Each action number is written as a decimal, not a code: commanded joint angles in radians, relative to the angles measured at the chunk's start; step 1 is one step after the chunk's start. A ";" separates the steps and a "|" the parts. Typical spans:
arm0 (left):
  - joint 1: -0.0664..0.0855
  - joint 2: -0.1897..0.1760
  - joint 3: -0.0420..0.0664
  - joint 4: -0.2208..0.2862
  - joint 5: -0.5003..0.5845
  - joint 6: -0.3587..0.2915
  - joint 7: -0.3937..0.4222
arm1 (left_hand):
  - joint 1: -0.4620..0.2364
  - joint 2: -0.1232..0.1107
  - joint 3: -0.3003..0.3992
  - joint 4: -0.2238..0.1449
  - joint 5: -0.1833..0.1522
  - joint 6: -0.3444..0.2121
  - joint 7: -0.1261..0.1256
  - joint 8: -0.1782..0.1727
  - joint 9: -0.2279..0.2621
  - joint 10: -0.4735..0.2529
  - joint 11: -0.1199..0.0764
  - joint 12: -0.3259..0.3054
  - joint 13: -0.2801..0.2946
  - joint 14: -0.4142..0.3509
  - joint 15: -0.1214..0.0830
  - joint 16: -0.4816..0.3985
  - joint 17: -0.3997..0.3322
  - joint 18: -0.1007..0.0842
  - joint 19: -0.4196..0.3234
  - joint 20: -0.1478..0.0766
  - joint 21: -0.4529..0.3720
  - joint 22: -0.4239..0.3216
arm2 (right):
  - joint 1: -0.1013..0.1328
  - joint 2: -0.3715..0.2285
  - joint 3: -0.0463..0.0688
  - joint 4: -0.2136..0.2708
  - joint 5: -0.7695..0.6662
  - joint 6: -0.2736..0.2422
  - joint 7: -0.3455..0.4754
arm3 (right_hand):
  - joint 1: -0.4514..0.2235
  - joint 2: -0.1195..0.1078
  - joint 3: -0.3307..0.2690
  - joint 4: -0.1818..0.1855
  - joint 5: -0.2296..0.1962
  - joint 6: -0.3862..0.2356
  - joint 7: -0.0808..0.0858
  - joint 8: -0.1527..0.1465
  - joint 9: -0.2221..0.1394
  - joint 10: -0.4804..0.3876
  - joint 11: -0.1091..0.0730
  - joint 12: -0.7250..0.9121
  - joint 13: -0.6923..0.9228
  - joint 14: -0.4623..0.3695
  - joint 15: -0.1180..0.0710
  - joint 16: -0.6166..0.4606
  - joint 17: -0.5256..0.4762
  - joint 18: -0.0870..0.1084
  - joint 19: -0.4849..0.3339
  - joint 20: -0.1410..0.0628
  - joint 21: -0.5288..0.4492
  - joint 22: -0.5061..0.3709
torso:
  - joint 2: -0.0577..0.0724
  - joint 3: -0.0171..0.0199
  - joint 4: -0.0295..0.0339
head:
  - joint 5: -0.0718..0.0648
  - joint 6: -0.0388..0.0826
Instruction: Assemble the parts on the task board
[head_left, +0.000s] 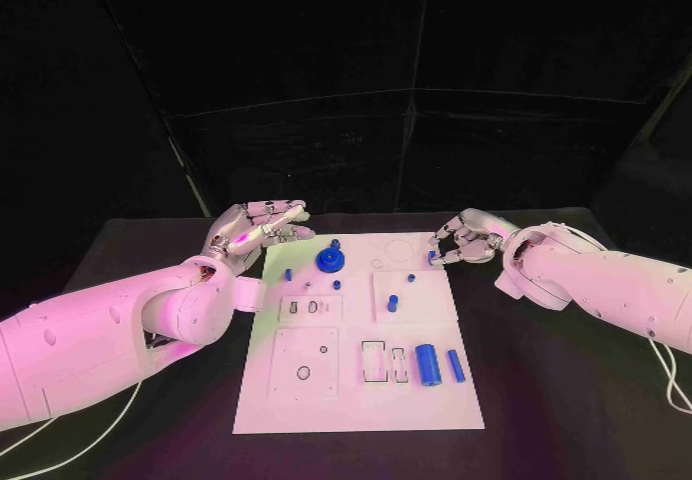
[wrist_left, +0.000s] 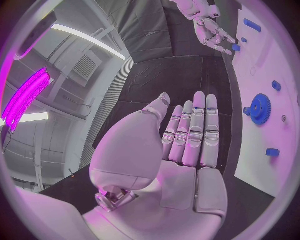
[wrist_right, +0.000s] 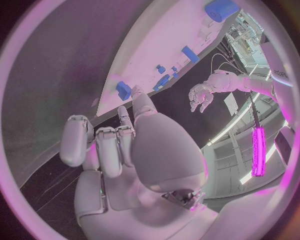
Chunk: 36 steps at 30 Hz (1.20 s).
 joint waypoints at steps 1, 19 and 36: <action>0.001 0.000 0.001 0.000 -0.001 0.010 0.003 | 0.003 0.010 0.001 -0.008 0.001 -0.001 0.005 -0.007 -0.001 0.001 0.004 -0.006 -0.001 0.005 0.001 -0.007 0.001 0.013 0.007 -0.001 -0.007 -0.001 | 0.001 0.002 0.000 -0.002 -0.011 0.024 -0.005 | 0.002 0.013 0.001 -0.008 -0.005 0.011 -0.001 0.007 0.002 0.018 -0.002 0.012 0.099 0.088 -0.005 0.008 0.176 0.008 0.010 -0.003 0.007 0.007 | 0.000 0.0004 0.0009 | -0.002 -0.002; 0.001 0.001 0.001 -0.005 -0.001 0.010 0.002 | 0.003 0.010 0.001 -0.008 0.001 -0.001 0.005 -0.007 -0.001 0.001 0.004 -0.006 -0.001 0.005 0.001 -0.007 0.001 0.013 0.007 -0.001 -0.007 -0.001 | 0.000 0.013 0.000 -0.013 -0.034 0.045 -0.027 | 0.007 0.044 0.037 -0.033 -0.039 0.050 -0.009 0.016 0.001 0.041 -0.009 0.037 0.126 0.092 -0.011 0.017 0.197 0.003 0.024 -0.008 0.020 0.033 | 0.000 0.0007 0.0008 | -0.006 -0.009; 0.001 0.002 0.001 -0.010 -0.001 0.010 0.001 | 0.003 0.011 0.001 -0.009 0.001 -0.001 0.005 -0.008 -0.001 0.000 0.004 -0.007 -0.001 0.005 0.001 -0.008 0.001 0.013 0.007 -0.001 -0.008 -0.002 | -0.004 0.022 0.000 -0.017 -0.036 0.044 -0.031 | 0.004 0.043 0.038 -0.035 -0.042 0.052 -0.010 0.016 0.000 0.044 -0.009 0.041 0.129 0.093 -0.011 0.017 0.199 0.002 0.026 -0.009 0.022 0.037 | 0.000 0.0006 0.0004 | -0.008 -0.015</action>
